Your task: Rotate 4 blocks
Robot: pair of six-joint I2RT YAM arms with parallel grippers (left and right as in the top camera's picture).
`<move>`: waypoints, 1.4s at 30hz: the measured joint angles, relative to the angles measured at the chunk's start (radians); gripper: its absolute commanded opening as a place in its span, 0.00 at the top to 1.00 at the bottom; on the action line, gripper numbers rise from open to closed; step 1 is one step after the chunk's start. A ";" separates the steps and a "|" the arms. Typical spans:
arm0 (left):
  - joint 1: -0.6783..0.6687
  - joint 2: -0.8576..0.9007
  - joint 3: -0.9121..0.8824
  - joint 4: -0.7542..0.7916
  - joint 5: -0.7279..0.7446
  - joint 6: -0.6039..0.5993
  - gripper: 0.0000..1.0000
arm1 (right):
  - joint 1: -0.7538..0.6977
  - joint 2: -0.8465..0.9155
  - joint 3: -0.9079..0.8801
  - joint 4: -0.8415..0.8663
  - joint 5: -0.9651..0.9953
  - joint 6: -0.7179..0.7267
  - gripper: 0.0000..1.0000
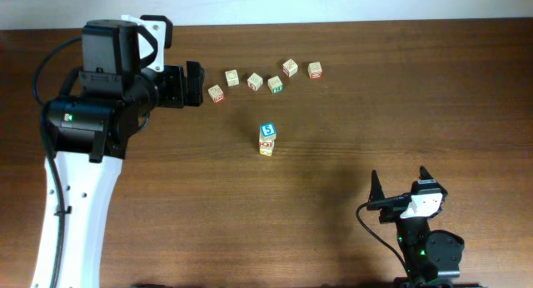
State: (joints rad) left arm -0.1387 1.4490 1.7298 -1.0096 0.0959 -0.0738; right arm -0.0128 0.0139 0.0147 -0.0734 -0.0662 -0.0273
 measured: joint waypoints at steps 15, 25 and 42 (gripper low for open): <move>0.006 -0.607 -0.877 0.697 -0.109 0.164 0.01 | -0.001 -0.003 0.000 0.001 0.000 0.000 0.02; 0.072 -1.427 -1.711 0.972 -0.116 0.183 0.01 | -0.001 -0.003 0.000 0.000 0.000 0.000 0.02; 0.073 -1.434 -1.713 0.926 -0.115 0.187 0.01 | -0.001 -0.003 0.000 0.000 0.000 0.000 0.02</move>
State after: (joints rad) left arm -0.0658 0.0154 0.0166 -0.0834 -0.0193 0.1131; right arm -0.0135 0.0109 0.0143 -0.0731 -0.0662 -0.0269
